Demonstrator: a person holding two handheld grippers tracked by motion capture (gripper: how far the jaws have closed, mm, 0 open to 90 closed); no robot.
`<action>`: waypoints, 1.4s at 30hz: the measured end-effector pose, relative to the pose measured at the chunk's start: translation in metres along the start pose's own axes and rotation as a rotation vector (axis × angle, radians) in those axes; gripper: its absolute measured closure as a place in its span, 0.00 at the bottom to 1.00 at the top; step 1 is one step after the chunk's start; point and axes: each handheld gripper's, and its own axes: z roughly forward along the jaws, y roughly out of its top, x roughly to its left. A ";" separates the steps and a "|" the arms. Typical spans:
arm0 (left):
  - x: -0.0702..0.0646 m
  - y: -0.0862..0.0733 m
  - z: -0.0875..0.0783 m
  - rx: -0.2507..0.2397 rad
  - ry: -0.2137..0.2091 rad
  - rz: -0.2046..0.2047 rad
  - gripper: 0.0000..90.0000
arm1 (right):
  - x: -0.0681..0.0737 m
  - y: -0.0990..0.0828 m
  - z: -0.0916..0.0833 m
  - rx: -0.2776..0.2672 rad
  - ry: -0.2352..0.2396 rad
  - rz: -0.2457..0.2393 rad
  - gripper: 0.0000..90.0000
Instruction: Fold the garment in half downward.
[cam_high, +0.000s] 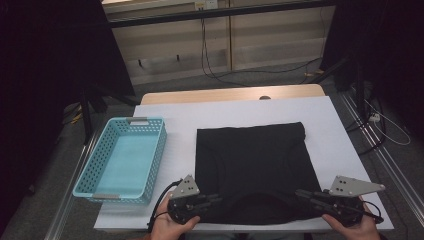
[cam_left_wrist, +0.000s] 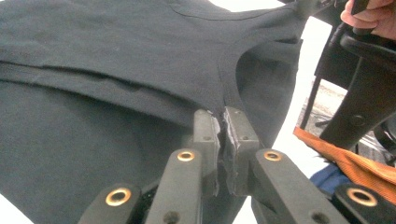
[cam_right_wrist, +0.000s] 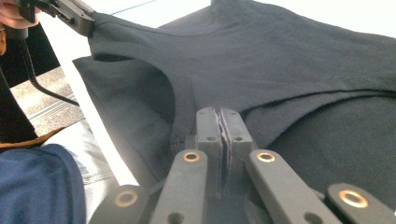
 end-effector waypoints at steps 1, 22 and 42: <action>-0.001 -0.001 -0.001 0.001 -0.003 -0.004 0.94 | 0.001 -0.001 -0.001 -0.001 0.002 0.001 0.98; 0.008 -0.006 -0.006 -0.003 0.061 -0.004 0.65 | 0.009 -0.007 0.004 0.055 -0.010 -0.007 0.76; 0.039 0.000 0.006 -0.034 0.207 0.006 0.15 | 0.016 0.008 0.042 0.035 0.060 -0.036 0.55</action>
